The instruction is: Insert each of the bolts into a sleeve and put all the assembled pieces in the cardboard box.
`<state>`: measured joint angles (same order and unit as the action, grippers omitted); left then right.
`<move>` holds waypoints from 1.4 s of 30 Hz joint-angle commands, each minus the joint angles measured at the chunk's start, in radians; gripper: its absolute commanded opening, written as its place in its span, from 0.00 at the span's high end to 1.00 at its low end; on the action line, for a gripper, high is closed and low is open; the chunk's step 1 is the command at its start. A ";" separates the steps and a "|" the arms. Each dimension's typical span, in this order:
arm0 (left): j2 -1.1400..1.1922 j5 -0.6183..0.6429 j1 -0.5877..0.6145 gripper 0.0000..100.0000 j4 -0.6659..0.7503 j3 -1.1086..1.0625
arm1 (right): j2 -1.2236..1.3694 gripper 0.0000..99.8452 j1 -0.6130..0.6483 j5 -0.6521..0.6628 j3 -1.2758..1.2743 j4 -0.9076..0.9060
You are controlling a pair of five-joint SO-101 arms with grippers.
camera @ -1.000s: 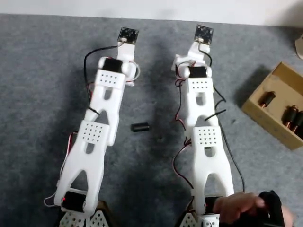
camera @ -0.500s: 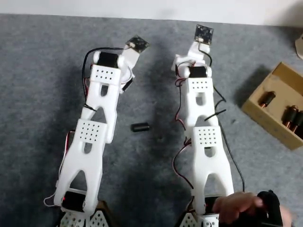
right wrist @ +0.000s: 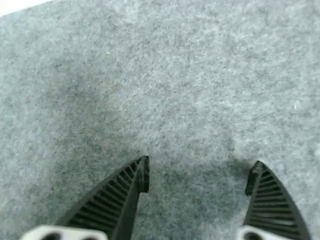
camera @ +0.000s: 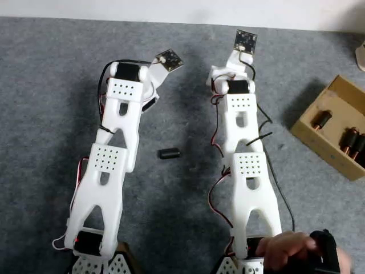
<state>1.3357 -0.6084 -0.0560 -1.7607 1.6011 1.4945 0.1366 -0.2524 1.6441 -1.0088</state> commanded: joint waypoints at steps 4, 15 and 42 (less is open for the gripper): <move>-0.050 -0.003 -0.025 0.90 -0.008 0.004 | -0.070 0.70 -0.013 -0.002 0.093 0.021; -0.044 -0.003 -0.025 0.90 -0.006 -0.001 | -0.070 0.70 -0.013 -0.002 0.093 0.015; -0.058 0.023 0.008 1.00 -0.014 0.024 | -0.449 0.70 0.050 0.580 0.094 -0.647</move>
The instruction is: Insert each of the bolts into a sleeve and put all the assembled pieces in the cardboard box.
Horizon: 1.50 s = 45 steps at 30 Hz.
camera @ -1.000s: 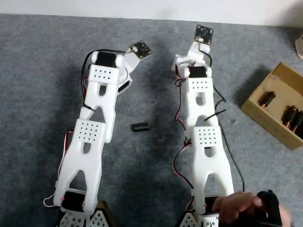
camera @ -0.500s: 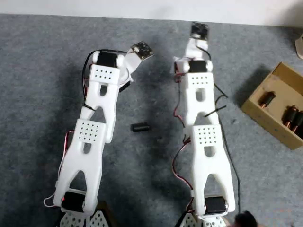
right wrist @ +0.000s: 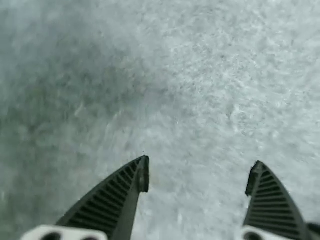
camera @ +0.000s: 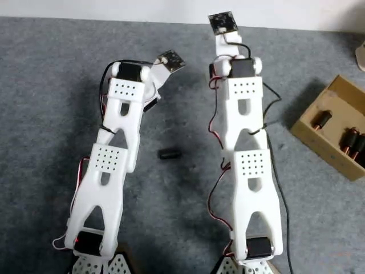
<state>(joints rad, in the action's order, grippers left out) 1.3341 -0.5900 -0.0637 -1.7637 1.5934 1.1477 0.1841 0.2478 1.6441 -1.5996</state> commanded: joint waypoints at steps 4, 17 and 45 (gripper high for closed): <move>-0.071 0.006 0.045 1.00 -0.011 0.070 | -0.134 0.70 0.015 0.169 0.099 -0.166; -0.082 0.023 0.050 1.00 -0.011 0.071 | -0.136 0.70 0.039 0.239 -0.130 -0.165; -0.081 0.127 -0.001 0.84 -0.003 0.070 | -0.081 0.70 0.031 0.087 -0.305 -0.133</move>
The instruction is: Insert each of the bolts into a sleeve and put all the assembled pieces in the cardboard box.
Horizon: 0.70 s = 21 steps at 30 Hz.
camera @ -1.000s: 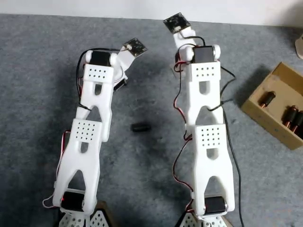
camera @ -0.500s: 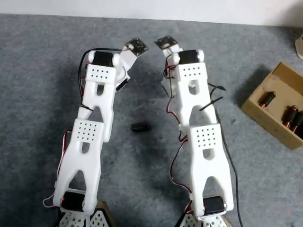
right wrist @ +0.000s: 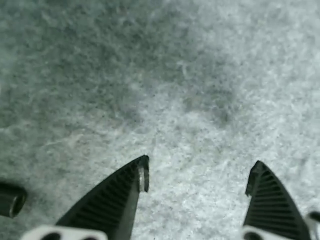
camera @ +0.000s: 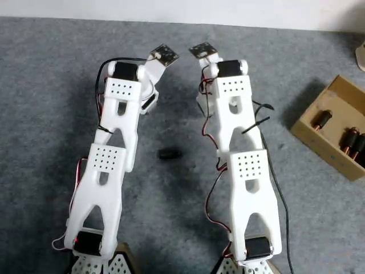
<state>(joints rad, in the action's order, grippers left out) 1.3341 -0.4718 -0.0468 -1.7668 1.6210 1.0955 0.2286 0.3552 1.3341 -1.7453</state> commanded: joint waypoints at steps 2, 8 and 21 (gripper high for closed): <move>-0.079 0.009 -0.018 0.84 0.000 0.042 | -0.028 0.70 -0.016 -0.023 0.007 0.013; -0.076 0.011 -0.018 0.84 0.066 0.005 | -0.028 0.70 -0.018 -0.021 0.001 0.015; -0.076 -0.021 -0.031 0.91 0.132 -0.084 | -0.028 0.70 -0.018 -0.018 -0.001 0.013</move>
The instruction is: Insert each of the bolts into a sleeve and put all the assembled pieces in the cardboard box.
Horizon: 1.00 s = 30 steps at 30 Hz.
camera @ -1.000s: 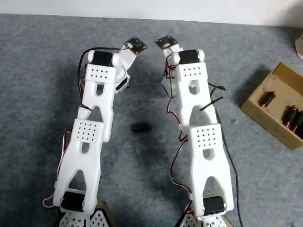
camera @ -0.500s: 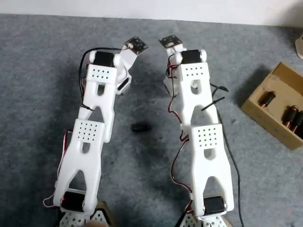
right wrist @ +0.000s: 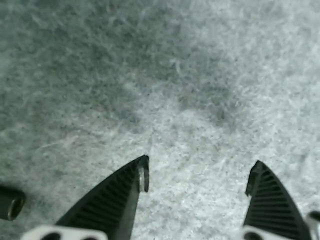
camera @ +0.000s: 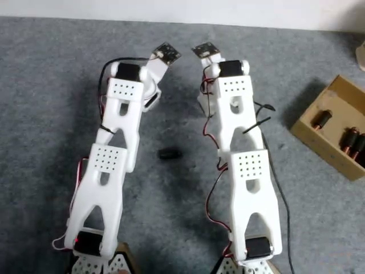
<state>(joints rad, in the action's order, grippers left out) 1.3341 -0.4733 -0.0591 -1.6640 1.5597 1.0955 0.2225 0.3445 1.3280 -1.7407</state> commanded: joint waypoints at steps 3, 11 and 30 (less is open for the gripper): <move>-0.077 -0.028 -0.018 0.89 0.061 -0.099 | -0.028 0.70 -0.012 -0.008 0.005 0.008; -0.077 -0.054 -0.001 0.88 0.068 -0.143 | -0.028 0.70 -0.022 -0.008 0.005 0.005; -0.076 -0.043 0.085 0.99 -0.098 -0.079 | 0.285 0.70 -0.024 -0.083 0.493 0.004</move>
<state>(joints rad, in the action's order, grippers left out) 1.2973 -0.5455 -0.0284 -1.7162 1.4538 1.3686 0.2056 0.2816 1.6226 -1.7423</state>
